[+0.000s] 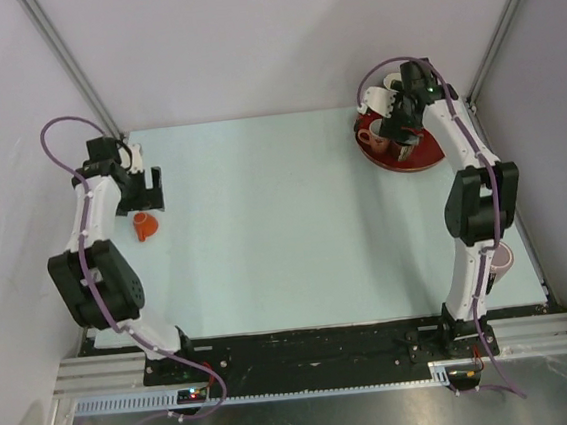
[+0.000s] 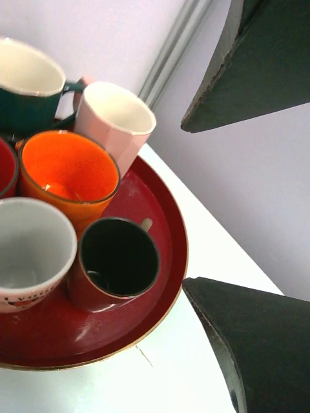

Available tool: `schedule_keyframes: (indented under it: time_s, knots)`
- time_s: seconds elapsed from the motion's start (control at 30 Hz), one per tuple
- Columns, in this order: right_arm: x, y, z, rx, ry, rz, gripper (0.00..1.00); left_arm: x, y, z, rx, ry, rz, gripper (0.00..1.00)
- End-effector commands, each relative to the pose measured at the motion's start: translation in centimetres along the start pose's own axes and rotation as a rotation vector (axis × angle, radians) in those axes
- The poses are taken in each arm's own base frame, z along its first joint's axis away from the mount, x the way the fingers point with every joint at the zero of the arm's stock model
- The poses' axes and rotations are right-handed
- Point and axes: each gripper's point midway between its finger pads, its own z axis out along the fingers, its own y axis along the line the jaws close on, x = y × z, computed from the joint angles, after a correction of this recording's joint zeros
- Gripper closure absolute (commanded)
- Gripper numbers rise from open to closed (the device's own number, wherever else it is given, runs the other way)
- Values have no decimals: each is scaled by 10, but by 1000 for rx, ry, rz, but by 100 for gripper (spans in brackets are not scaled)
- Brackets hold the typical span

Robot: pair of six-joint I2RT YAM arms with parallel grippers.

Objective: Turn the mug right side up

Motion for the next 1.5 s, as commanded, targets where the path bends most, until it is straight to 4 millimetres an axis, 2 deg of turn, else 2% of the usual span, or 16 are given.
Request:
schedule_keyframes:
  time_s: [0.0, 0.07, 0.27, 0.4, 0.5, 0.67, 0.77, 0.9, 1.03, 1.1, 1.2, 1.23, 1.37, 1.43, 1.47]
  knots:
    - [-11, -24, -48, 171, -42, 122, 1, -6, 18, 28, -13, 34, -76, 0]
    - [-17, -20, -58, 185, -85, 157, 1, -9, 23, 44, -16, 48, -66, 0]
    - [-18, -6, -70, 183, -115, 237, 1, -17, 58, 84, -96, 101, -52, 0]
    - [-18, 0, -73, 179, -104, 228, 1, -5, 60, 104, -87, 155, -23, 1]
    - [-20, 3, -75, 184, -100, 224, 1, 3, 60, 110, -88, 181, -14, 4]
    - [-22, 8, -78, 179, -104, 232, 1, 3, 61, 110, -85, 188, 14, 20]
    - [-22, 9, -79, 184, -97, 244, 1, 17, 56, 109, -59, 221, 35, 31]
    - [-22, 8, -81, 193, -92, 243, 1, 38, 51, 108, -31, 275, 56, 34]
    - [-24, 6, -83, 199, -94, 240, 0, 39, 48, 108, -19, 277, 45, 39]
    - [-24, 4, -85, 202, -89, 240, 0, 39, 41, 108, 20, 275, 35, 49]
    - [-26, 3, -88, 213, -90, 246, 0, 41, 31, 105, 70, 274, 23, 87]
    - [-29, 2, -91, 218, -100, 253, 1, 41, 27, 103, 88, 268, 15, 93]
    - [-55, 1, -106, 237, -193, 317, 1, 36, 14, 91, 141, 230, -14, 99]
    - [-80, 4, -117, 226, -272, 380, 1, 30, 8, 83, 169, 199, -29, 100]
    - [-99, 7, -125, 201, -333, 419, 1, 26, 3, 79, 188, 181, -34, 100]
